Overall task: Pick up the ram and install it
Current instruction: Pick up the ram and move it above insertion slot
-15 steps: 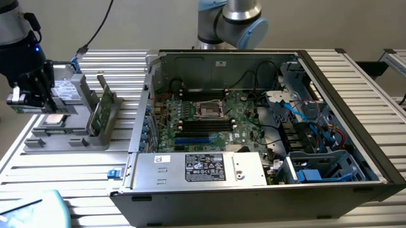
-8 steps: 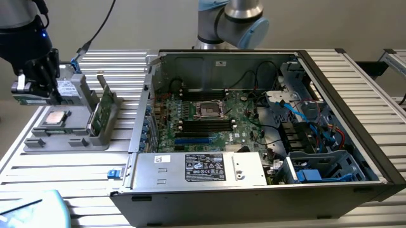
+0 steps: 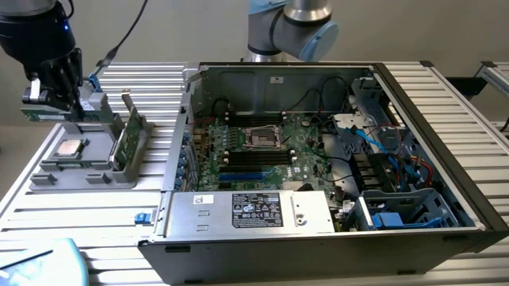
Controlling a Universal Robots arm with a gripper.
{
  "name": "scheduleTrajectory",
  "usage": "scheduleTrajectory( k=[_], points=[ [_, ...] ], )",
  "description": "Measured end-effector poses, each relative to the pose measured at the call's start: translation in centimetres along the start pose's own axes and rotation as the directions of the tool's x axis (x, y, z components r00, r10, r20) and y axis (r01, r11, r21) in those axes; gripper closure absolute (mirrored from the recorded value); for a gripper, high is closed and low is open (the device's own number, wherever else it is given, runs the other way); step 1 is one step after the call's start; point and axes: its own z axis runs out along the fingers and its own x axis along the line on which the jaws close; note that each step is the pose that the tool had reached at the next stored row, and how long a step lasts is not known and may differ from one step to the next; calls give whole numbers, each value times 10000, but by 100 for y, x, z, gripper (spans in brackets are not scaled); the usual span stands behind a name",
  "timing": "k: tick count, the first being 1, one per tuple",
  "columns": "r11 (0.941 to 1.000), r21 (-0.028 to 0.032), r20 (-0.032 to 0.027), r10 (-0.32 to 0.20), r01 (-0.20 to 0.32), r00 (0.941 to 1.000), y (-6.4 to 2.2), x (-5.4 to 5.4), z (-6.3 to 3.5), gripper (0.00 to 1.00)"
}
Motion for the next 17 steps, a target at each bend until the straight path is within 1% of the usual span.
scheduleTrajectory(
  k=[5,7,9,12,17],
  points=[
    [9999,-120,11,5,-4,10000,-132,-1,-146,86],
    [9999,-155,16,6,-6,10000,-191,-2,-213,86],
    [9999,-165,33,5,-4,10000,-265,-3,-266,86],
    [9999,-169,54,-1,2,10000,-399,1,-315,86],
    [9998,-182,54,-15,16,10000,-616,6,-372,86]
  ],
)
